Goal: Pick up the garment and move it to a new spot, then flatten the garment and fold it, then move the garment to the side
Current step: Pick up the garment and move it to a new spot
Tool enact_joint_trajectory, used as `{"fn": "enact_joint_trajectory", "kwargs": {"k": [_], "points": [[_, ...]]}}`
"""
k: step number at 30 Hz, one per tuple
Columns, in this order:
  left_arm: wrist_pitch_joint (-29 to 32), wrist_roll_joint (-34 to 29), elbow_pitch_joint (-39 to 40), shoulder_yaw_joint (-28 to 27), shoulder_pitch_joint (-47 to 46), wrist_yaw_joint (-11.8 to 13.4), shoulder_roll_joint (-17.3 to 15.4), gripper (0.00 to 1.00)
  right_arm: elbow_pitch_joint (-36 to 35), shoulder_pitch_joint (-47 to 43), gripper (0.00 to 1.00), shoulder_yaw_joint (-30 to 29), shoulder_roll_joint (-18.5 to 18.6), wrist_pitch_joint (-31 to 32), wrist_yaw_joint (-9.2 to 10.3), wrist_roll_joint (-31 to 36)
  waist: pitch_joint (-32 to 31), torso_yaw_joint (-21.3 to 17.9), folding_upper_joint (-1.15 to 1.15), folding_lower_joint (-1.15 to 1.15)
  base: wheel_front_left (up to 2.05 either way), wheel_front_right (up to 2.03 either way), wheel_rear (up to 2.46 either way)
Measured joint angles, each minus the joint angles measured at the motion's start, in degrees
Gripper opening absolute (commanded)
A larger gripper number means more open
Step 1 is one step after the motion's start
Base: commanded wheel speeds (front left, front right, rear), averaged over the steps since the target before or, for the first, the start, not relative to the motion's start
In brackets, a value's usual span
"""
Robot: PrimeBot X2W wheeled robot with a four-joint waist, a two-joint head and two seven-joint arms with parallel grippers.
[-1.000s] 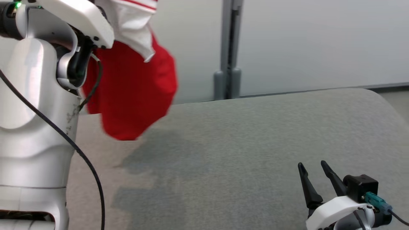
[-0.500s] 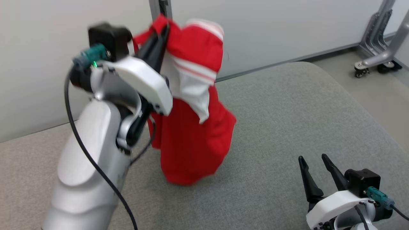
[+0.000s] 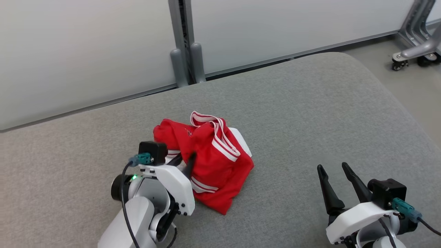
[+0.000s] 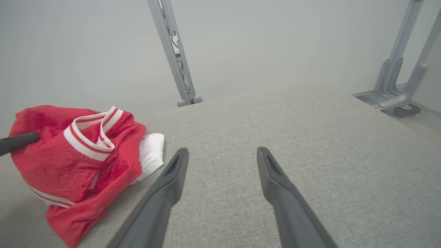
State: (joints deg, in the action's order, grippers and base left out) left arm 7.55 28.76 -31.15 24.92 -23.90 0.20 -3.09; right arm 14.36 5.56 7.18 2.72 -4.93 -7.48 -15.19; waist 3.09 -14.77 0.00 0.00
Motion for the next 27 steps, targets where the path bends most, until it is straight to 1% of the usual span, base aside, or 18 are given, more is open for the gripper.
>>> {"fn": "enact_joint_trajectory", "kwargs": {"k": [4,8,12,14,16,19,21,23,27], "points": [[-3.43,2.00,-2.88,1.12,0.42,-0.48,0.21,1.00,0.66,0.21,1.00,-0.24,0.03,-0.40,0.00,-0.08,-0.24,1.95,0.00,0.00,0.00,0.00,0.00],[-8.38,3.71,-2.24,1.72,0.37,0.58,0.29,1.00,0.91,-0.16,1.00,-0.55,-0.02,-0.37,0.00,-0.08,-0.98,4.40,0.00,0.00,0.00,0.00,0.00],[-14.00,4.16,1.18,0.65,0.37,2.29,0.30,1.00,0.69,-0.86,1.00,-1.38,-0.01,-0.37,0.00,-0.07,-1.98,6.93,0.00,0.00,0.00,0.00,0.00],[-16.73,4.02,3.58,-0.91,1.33,3.46,-0.76,1.00,0.67,-1.37,1.00,-1.89,-0.03,-0.37,0.00,0.07,-2.52,8.15,0.00,0.00,0.00,0.00,0.00],[-19.00,3.98,6.45,-2.82,3.85,4.90,-2.80,1.00,0.65,-1.71,1.00,-2.69,0.01,-0.37,0.00,0.21,-3.10,9.34,0.00,0.00,0.00,0.00,0.00],[-20.91,3.85,11.43,-5.92,8.76,6.90,-6.06,1.00,0.32,-2.26,1.00,-4.00,-0.04,-0.30,0.00,0.67,-3.94,11.01,0.00,0.00,0.00,0.00,0.00],[-21.81,3.83,14.94,-8.18,12.61,8.20,-7.48,1.00,-0.02,-2.63,1.00,-5.10,-0.02,-0.11,0.00,0.88,-4.40,12.11,0.00,0.00,0.00,0.00,0.00],[-22.23,4.05,18.35,-10.35,16.72,8.84,-8.44,1.00,-0.33,-2.71,1.00,-5.94,0.00,0.23,0.00,1.09,-4.78,13.12,0.00,0.00,0.00,0.00,0.00],[-22.47,2.37,23.64,-12.44,23.86,8.95,-9.62,1.00,-1.05,-2.87,1.00,-6.93,-0.04,0.38,0.00,1.53,-5.24,14.75,0.00,0.00,0.00,0.00,0.00]]}}
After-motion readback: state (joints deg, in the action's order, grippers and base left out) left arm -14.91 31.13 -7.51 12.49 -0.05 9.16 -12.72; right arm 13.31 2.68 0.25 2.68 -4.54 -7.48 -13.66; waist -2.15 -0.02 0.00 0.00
